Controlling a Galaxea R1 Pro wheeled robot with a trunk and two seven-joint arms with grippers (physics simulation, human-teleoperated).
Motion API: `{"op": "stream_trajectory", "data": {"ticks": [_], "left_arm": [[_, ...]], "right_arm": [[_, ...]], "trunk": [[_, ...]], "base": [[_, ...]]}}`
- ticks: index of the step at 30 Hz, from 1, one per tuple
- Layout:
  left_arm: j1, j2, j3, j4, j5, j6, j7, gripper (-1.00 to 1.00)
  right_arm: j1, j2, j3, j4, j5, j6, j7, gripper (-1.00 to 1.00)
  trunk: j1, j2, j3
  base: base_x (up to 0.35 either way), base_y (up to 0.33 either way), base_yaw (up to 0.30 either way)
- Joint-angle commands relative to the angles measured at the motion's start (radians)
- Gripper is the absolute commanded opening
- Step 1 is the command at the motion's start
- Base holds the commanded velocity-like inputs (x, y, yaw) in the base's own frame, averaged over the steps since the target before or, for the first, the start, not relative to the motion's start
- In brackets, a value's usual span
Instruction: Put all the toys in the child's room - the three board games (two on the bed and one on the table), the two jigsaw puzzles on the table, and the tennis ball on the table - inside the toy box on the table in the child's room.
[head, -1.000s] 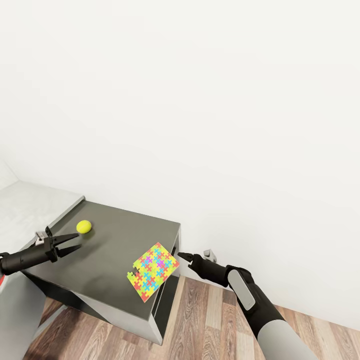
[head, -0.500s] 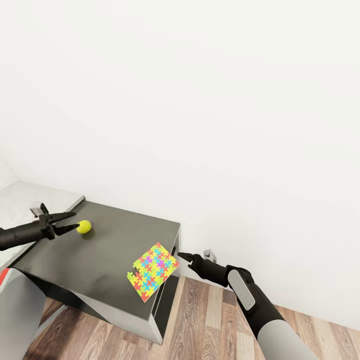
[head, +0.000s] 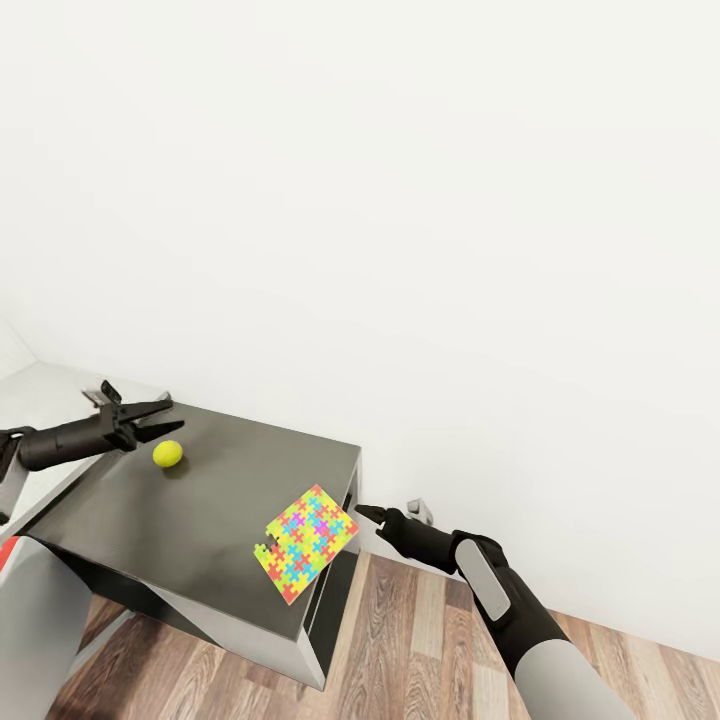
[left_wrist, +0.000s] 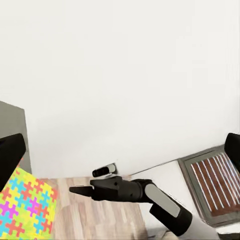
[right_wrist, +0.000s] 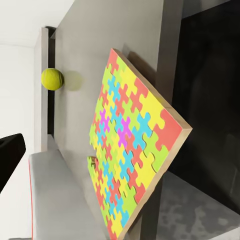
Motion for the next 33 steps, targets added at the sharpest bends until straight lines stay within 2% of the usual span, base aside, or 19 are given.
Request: {"op": "stream_trajectory", "data": {"ticks": [1,2,3,8,11,25,33], "left_arm": [[0.000,-0.002,-0.004,-0.003,0.019,0.011,-0.004,1.00],[0.001,-0.003,-0.007,-0.005,0.038,0.011,-0.004,1.00],[0.002,-0.006,-0.013,-0.008,0.071,0.011,-0.004,1.00],[0.005,-0.008,-0.054,-0.012,0.125,0.011,-0.004,1.00],[0.006,-0.008,-0.068,-0.013,0.135,0.011,-0.004,1.00],[0.007,-0.005,-0.078,-0.013,0.142,0.011,-0.004,1.00],[0.007,-0.003,-0.078,-0.013,0.142,0.011,-0.004,1.00]], "right_arm": [[-0.001,0.000,-0.001,0.000,-0.002,0.004,0.001,1.00],[-0.001,0.000,-0.001,0.000,-0.002,0.004,0.001,1.00],[-0.001,0.000,-0.001,0.000,-0.002,0.004,0.000,1.00],[-0.001,0.000,-0.001,0.000,-0.002,0.004,0.000,1.00],[-0.001,-0.001,-0.001,0.000,-0.002,0.004,0.001,1.00],[-0.001,-0.008,-0.001,0.000,-0.002,0.004,0.005,1.00],[-0.001,-0.003,-0.001,0.000,-0.002,0.004,0.005,1.00]], "trunk": [[0.000,-0.001,-0.001],[0.000,-0.001,-0.001],[0.000,-0.001,-0.001],[0.000,-0.001,-0.001],[0.000,-0.001,-0.001],[0.054,-0.099,-0.045],[0.084,-0.155,-0.070]], "base": [[0.000,0.000,0.000],[0.000,0.000,0.000],[0.000,0.000,0.000],[0.000,0.000,0.000],[0.000,0.000,0.000],[0.000,0.000,0.000],[0.000,0.000,0.000]]}}
